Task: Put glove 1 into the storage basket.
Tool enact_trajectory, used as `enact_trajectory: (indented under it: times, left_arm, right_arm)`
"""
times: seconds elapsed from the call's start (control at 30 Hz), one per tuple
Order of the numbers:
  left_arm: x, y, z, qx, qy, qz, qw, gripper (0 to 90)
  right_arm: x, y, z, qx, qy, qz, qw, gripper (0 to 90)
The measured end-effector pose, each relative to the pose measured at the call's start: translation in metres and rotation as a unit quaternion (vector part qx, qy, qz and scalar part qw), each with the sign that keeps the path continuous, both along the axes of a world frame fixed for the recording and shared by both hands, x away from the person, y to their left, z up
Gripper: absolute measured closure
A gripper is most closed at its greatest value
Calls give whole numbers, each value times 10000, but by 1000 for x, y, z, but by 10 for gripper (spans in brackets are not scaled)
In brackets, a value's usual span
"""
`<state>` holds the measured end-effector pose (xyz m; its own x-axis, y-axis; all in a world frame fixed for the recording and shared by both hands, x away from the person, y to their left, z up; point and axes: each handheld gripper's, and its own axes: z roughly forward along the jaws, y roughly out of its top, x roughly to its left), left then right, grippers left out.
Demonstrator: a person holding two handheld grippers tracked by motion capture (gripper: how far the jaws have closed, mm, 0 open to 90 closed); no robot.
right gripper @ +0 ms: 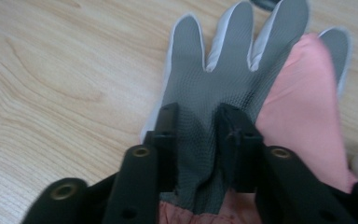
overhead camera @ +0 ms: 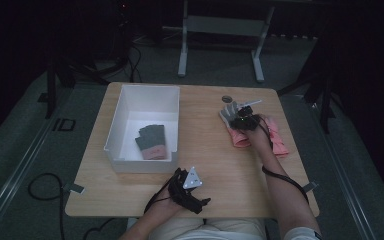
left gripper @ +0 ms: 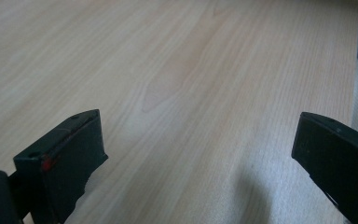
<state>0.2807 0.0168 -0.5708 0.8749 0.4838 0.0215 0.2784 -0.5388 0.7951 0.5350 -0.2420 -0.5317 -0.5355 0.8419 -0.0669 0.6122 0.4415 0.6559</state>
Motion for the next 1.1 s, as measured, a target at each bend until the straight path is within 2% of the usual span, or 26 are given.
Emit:
enact_trajectory:
  times: [0.07,0.1,0.13,0.17,0.2,0.23,0.27,0.37,0.4,0.43,0.47,0.5,0.53,0.57,0.6,0.63,0.67,0.7,0.73,0.77,0.8,0.83,0.87,0.9,0.93,1.1]
  left_arm:
    - [0,0,-2,30,-18,-67,10000,20]
    - [0,0,-2,30,-18,-67,10000,19]
    - [0,0,-3,33,-28,-66,10000,20]
    - [0,0,-3,33,-28,-66,10000,20]
    - [1,0,-4,-6,-11,-35,10000,20]
    - [1,0,-4,-6,-11,-35,10000,20]
    - [0,0,-3,-5,-44,-25,10000,20]
    - [0,0,-3,-30,-52,-24,10000,20]
    - [0,1,-3,-28,-66,-17,10000,20]
    - [0,1,-3,-28,-66,-17,10000,20]
    - [1,1,-2,-22,-29,-47,10000,20]
    - [1,1,-2,-22,-29,-47,10000,20]
    - [0,0,-2,-43,-23,-90,9999,20]
    - [0,0,-2,-43,-23,-90,9999,20]
    - [-1,0,-2,-43,-43,-99,9999,20]
    - [-1,0,-2,-43,-43,-99,9999,20]
    - [-1,0,-2,-3,-78,-108,9999,20]
    - [-1,0,-2,-3,-78,-108,9999,20]
    - [-1,0,-3,9,-80,-87,9999,20]
    - [-1,0,-3,9,-80,-87,9999,20]
    - [0,0,-3,-12,-32,-106,9999,20]
    - [0,0,-3,-12,-32,-106,9999,20]
    - [0,0,-2,-31,-65,-89,9999,20]
    - [0,0,-2,-31,-65,-89,9999,20]
    - [1,0,-2,-50,-44,-73,10000,20]
    - [1,2,-2,-77,-59,-15,10000,20]
  right_arm:
    - [-1,2,-2,-87,47,-40,9999,760]
    - [-1,2,-2,-87,47,-40,9999,760]
    - [0,2,-3,-47,123,-152,9998,818]
    - [0,2,-3,-47,123,-152,9998,818]
    - [0,1,-1,129,194,-369,9990,858]
    - [0,1,-1,129,194,-369,9990,858]
    - [-3,0,2,248,200,-499,9982,873]
    - [-8,1,7,296,162,-585,9977,879]
    - [-16,3,14,337,90,-569,9978,880]
    - [-16,3,14,337,90,-569,9978,880]
    - [-26,4,23,529,19,-610,9967,883]
    - [-26,4,23,529,19,-610,9967,883]
    - [-38,4,34,741,-68,-629,9952,886]
    - [-38,4,34,741,-68,-629,9952,886]
    - [-55,9,45,724,-201,-618,9953,886]
    - [-55,9,45,724,-201,-618,9953,886]
    - [-68,12,53,718,-285,-651,9949,886]
    - [-68,12,53,718,-285,-651,9949,886]
    - [-81,15,62,757,-382,-721,9938,886]
    - [-81,15,62,757,-382,-721,9938,886]
    - [-94,16,68,885,-429,-824,9917,885]
    - [-94,16,68,885,-429,-824,9917,885]
    - [-105,17,73,995,-454,-902,9899,885]
    - [-105,17,73,995,-454,-902,9899,885]
    - [-115,19,75,1020,-465,-965,9890,885]
    - [-129,24,72,1106,-434,-1091,9869,885]
